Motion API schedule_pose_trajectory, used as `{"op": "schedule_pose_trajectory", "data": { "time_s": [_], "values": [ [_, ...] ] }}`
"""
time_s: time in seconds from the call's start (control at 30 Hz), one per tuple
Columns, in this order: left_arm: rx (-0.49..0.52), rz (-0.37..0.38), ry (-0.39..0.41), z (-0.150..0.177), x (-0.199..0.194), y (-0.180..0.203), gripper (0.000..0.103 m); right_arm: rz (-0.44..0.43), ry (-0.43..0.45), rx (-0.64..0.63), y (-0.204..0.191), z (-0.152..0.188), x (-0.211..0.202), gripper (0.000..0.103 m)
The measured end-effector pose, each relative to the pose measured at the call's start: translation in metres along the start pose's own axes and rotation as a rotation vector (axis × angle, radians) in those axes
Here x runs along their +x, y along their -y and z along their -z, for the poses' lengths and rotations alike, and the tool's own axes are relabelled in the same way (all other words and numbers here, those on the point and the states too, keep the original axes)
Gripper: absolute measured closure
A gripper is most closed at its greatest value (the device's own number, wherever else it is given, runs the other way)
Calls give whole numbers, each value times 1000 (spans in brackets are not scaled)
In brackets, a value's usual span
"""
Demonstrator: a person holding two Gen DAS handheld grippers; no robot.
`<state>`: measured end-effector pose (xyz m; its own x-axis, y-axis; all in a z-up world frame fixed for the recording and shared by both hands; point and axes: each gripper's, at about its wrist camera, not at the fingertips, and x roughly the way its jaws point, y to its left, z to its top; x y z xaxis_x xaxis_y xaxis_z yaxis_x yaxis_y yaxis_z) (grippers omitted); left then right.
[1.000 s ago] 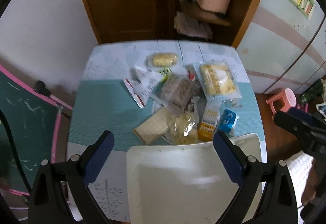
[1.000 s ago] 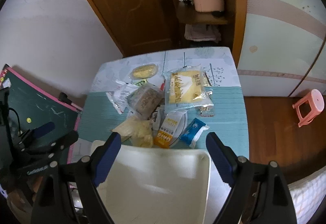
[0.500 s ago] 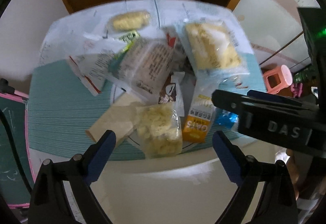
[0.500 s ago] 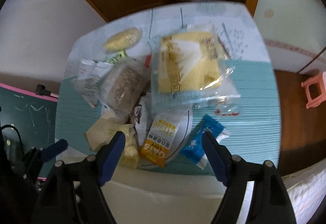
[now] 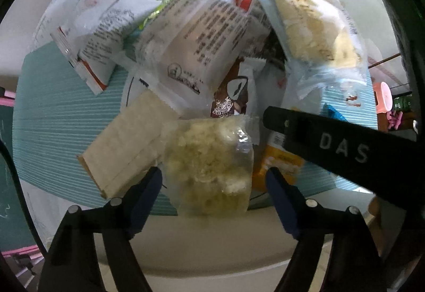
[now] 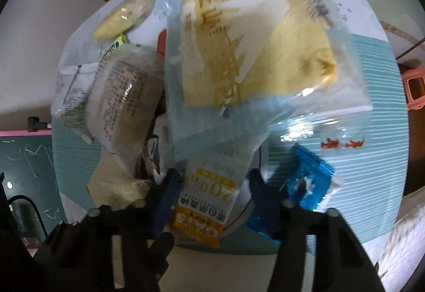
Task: Organize snacks
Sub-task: 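Grasp the clear pastry bag with the left gripper while the right grasps the OATS bar, then lift both snacks and drop them into the white tray, opening both grippers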
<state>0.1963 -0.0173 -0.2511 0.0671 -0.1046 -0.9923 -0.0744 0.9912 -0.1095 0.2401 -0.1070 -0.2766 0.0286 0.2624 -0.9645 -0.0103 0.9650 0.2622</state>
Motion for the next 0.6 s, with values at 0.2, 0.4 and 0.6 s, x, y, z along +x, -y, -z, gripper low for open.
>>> {"op": "schedule_pose_trajectory", "data": {
  "time_s": [0.2,0.4,0.6],
  "values": [
    [-43,27,-26,8,20,-10,42,-23,39,12,12,7,-2,64],
    [-64,42,30,23,18,-21,61,-89,79,24,30,15,-20,64],
    [-85,33,147,29,-3,-38,69,-165,131,19,38,24,-48,64]
  ]
}}
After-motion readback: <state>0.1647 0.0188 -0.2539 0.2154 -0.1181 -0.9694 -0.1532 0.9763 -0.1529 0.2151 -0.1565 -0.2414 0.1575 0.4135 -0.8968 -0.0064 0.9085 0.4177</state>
